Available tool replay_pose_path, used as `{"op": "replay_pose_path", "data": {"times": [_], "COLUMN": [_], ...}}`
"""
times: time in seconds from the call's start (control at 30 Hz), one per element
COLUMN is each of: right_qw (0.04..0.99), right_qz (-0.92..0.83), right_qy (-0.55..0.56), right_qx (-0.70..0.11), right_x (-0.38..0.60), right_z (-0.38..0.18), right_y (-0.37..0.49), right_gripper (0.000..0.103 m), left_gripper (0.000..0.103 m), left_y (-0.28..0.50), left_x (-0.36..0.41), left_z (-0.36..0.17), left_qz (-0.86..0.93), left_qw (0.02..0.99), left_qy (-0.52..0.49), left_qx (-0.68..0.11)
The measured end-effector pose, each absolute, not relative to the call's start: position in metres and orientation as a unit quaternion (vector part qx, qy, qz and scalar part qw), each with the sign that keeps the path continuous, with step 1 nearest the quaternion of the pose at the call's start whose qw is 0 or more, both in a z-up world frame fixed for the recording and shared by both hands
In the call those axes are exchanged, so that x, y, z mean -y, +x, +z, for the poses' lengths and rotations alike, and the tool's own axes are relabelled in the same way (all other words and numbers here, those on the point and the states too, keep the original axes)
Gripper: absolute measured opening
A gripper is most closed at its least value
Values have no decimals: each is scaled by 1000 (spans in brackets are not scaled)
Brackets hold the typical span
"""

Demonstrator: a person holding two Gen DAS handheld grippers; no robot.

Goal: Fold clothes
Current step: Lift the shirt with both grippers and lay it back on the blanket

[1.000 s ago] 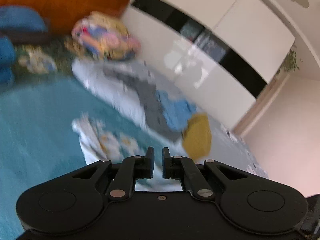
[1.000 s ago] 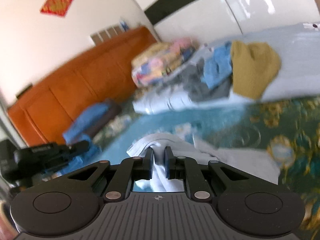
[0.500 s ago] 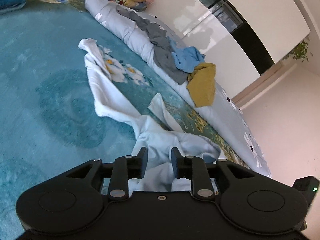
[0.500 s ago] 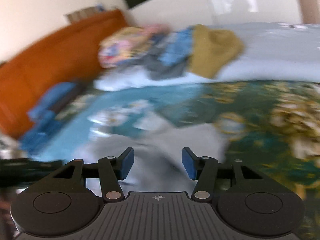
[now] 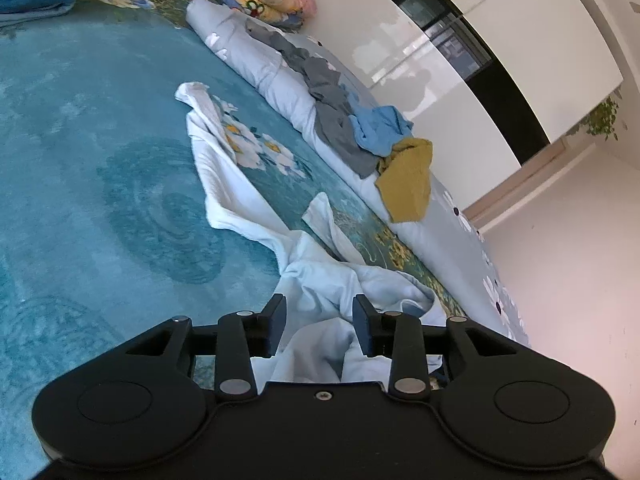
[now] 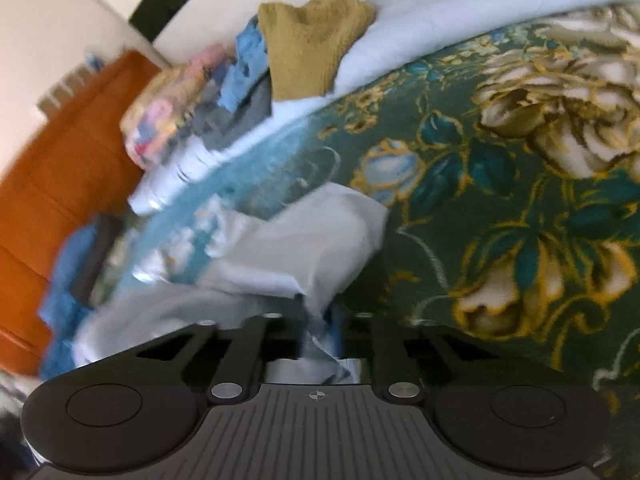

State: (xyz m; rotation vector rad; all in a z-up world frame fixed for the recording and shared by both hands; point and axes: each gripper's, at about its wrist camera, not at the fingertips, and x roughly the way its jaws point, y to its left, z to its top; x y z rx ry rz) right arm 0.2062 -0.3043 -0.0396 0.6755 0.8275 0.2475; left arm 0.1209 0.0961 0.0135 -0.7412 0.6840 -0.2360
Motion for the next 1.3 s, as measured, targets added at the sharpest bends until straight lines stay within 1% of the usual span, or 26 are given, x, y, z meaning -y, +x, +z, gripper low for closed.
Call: {"op": "replay_pose_path", "data": {"times": [0.1,0.23,0.27,0.3,0.43,0.5,0.57,0.63,0.67,0.7,0.8,0.9,0.93,0.97,1.0,1.03,1.07,1.1,1.13,1.17,1.3], "right_qw": [840,832,828,822,795,782,768,757,754,751,747,743,741,740,737,731,728,726,727,725,737], "right_qz": [186,284,305,323,388,410,434,455,465,475,499,503,503,505,507,509,510,510,510,512,499], "right_qy": [362,345,342,338,322,319,317,305,293,279,228,200,196,192,190,191,190,190,190,195,215], "right_qx": [-359,-328,-324,-324,-337,-344,-348,-355,-360,-364,-376,-394,-399,-401,-405,-413,-417,-420,-419,-417,-403], "right_x": [300,266,256,245,195,172,152,131,121,112,82,63,60,58,56,56,58,61,65,70,99], "right_z": [-18,16,22,27,41,45,50,56,59,61,68,67,65,65,65,64,63,62,61,61,59], "right_y": [200,196,196,196,203,206,207,207,206,204,192,180,177,175,172,170,168,166,164,164,166], "right_gripper": [6,6,6,6,6,6,6,6,6,7,7,9,11,13,15,18,19,18,18,19,26], "left_gripper": [35,35,38,41,45,50,51,58,69,78,79,79,79,76,68,63,51,44,41,36,35], "left_y": [116,112,110,108,96,91,85,80,78,76,70,67,67,67,68,69,70,71,72,72,73], "left_x": [-101,-104,-104,-105,-110,-112,-114,-115,-115,-115,-113,-110,-109,-109,-111,-114,-118,-122,-125,-128,-148], "left_z": [14,19,21,23,34,40,45,49,50,52,55,55,54,52,50,46,42,38,34,31,15], "left_qz": [-108,-111,-113,-114,-130,-133,-129,-126,-120,-112,-95,-88,-83,-75,-68,-66,-65,-60,-54,-44,-8], "left_qw": [869,870,871,872,879,887,896,905,911,917,932,940,942,943,942,939,934,930,927,925,910], "left_qy": [-360,-366,-367,-367,-362,-347,-327,-311,-300,-287,-248,-222,-214,-209,-210,-222,-236,-245,-253,-258,-303], "left_qx": [-322,-310,-308,-304,-283,-275,-270,-261,-257,-252,-245,-243,-244,-248,-251,-256,-261,-266,-271,-274,-283]}}
